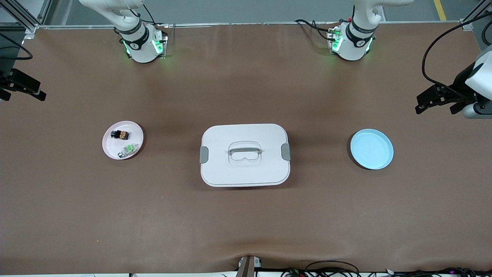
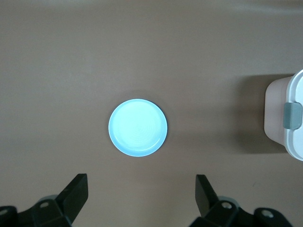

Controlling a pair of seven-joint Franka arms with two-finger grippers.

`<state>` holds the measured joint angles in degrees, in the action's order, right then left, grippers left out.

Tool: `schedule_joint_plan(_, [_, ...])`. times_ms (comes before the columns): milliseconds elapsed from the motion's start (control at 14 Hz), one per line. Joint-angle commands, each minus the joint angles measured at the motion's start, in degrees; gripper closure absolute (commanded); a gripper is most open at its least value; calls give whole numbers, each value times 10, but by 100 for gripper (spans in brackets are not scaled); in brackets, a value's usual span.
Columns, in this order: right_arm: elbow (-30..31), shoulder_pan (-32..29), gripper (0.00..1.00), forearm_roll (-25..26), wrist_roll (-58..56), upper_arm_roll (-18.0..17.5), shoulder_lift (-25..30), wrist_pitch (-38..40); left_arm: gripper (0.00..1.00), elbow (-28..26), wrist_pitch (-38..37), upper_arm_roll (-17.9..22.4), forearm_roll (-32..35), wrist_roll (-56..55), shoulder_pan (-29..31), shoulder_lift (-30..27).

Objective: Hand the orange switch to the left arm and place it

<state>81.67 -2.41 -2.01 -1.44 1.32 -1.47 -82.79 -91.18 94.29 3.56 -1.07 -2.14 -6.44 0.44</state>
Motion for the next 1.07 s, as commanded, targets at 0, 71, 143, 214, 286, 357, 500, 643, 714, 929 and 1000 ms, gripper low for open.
schedule_joint_plan(0, [1, -3, 0, 2, 1, 1, 2, -1, 0, 9, -9, -1, 4, -8, 1, 4])
schedule_joint_plan(71, [1, -3, 0, 2, 1, 0, 2, -1, 0, 10, -9, 0, 4, -8, 1, 4])
schedule_joint_plan(143, [1, -3, 0, 2, 1, 0, 2, -1, 0, 10, -9, -1, 4, -7, 1, 4])
schedule_joint_plan(214, [1, -3, 0, 2, 1, 0, 2, -1, 0, 11, -9, -1, 4, -6, 1, 4])
schedule_joint_plan(286, [2, -3, 0, 2, 1, 0, 2, -1, 0, 11, -9, -1, 4, -5, 1, 4])
schedule_joint_plan(357, [2, -3, 0, 2, 1, 1, 2, -1, 0, 11, -9, -1, 4, -5, 1, 4])
schedule_joint_plan(500, [2, -3, 0, 2, 1, 0, 2, -1, 0, 10, -9, 0, 4, -5, 2, 4])
schedule_joint_plan(643, [-2, -3, 0, 5, 0, 1, 1, -6, 0, 11, -9, 0, 4, -3, 2, 4])
schedule_joint_plan(714, [-3, -3, 0, 8, -5, 0, 1, -17, 0, 11, -9, -1, 4, -3, 1, 4])
schedule_joint_plan(929, [-11, -8, 0, 7, -67, 1, -2, -37, 0, 12, -9, 0, 4, -1, 2, 4])
schedule_joint_plan(1000, [-11, -12, 0, 7, -67, 2, -4, -45, 0, 13, -9, 0, 4, -1, 1, 4])
